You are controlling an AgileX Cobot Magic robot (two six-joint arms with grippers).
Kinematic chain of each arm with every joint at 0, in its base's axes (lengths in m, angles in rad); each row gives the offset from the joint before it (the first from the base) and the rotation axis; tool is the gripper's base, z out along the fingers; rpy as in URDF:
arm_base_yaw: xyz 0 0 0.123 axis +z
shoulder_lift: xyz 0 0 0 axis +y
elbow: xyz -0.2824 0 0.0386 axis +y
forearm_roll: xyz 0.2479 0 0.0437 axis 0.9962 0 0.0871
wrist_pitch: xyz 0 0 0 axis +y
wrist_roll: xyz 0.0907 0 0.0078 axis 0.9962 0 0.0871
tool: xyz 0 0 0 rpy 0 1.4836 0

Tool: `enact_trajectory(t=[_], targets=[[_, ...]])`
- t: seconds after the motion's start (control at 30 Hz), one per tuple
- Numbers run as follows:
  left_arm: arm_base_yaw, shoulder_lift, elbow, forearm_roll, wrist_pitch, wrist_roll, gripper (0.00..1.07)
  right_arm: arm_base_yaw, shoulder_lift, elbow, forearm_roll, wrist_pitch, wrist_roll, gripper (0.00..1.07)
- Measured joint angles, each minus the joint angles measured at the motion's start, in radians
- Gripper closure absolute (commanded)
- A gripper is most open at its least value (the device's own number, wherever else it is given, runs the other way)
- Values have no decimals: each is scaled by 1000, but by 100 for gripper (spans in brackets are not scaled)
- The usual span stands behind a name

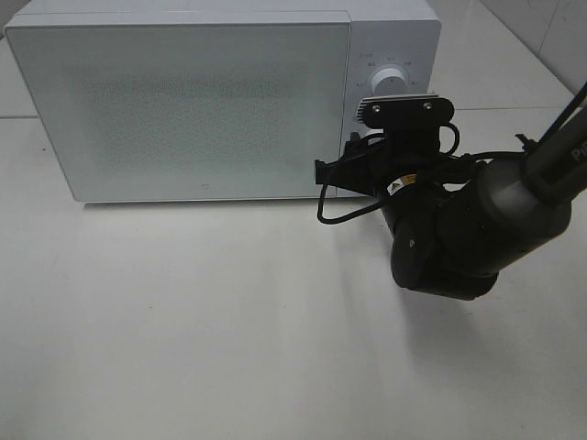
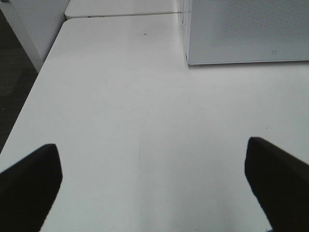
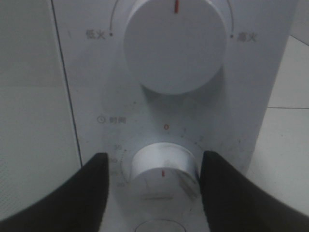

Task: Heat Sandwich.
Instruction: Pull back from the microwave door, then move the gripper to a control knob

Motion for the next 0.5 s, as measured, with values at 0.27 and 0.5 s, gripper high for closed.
enact_trajectory(t=[0.27, 0.5], targets=[[0, 0, 0, 1, 0, 0, 8, -4, 0, 0, 13, -7, 1, 107], [0, 0, 0, 1, 0, 0, 8, -4, 0, 0, 13, -7, 1, 106]])
